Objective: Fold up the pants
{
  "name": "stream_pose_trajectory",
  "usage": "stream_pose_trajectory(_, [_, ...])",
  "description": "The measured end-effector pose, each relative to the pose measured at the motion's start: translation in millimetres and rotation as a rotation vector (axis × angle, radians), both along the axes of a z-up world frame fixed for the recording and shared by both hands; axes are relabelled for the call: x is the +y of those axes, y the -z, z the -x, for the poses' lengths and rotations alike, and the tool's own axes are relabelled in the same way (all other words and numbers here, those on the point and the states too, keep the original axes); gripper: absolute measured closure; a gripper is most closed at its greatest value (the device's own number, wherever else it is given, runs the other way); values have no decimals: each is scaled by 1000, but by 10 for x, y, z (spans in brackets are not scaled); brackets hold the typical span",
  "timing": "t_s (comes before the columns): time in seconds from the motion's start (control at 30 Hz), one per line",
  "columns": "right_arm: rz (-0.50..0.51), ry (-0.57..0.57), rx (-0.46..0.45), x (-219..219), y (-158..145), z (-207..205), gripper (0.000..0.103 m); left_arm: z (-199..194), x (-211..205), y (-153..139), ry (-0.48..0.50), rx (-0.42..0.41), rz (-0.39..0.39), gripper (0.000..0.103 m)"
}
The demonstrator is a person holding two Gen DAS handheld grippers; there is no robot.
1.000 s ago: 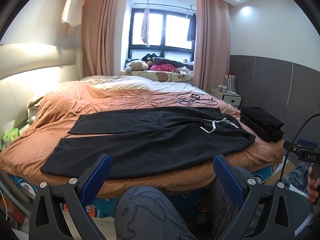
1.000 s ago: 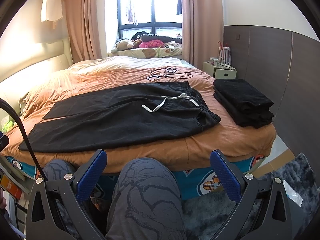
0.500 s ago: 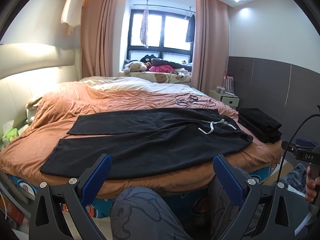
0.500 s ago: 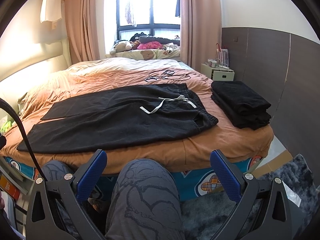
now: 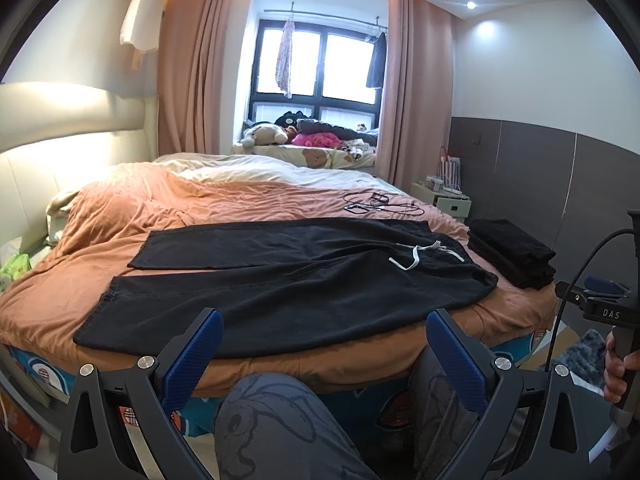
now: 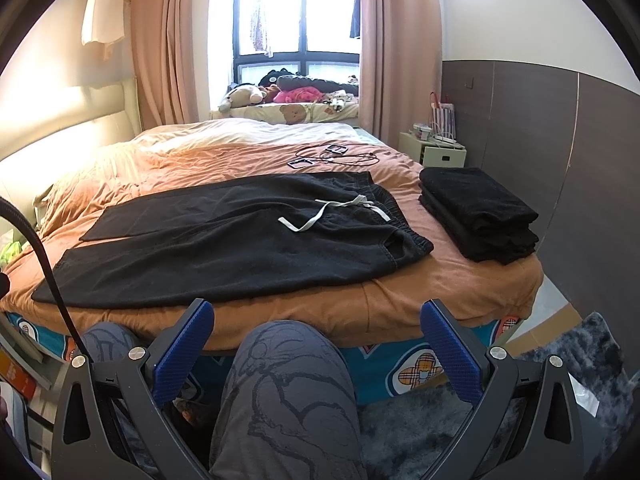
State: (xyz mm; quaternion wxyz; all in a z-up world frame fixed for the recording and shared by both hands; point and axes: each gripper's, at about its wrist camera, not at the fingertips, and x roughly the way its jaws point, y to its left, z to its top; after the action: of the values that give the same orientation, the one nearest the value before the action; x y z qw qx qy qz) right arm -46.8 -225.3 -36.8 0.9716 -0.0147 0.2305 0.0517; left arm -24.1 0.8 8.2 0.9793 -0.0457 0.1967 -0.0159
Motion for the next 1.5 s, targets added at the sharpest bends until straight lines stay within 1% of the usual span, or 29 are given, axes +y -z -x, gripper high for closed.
stream_pose_trajectory(0.33, [11, 2, -8, 8, -8, 3, 0, 29, -1, -4, 8, -7, -2, 0])
stream_pose_trajectory(0.83, [3, -1, -11, 13, -4, 1, 0, 43, 140, 25, -26, 2, 15, 1])
stream_pose_trajectory(1.13, [-10, -13, 8, -23, -38, -189, 0, -60, 356, 65, -78, 18, 36, 0])
stream_pose_trajectory(1.5, [-40, -16, 47, -96, -12, -633, 0, -275, 829, 225, -184, 68, 82, 0])
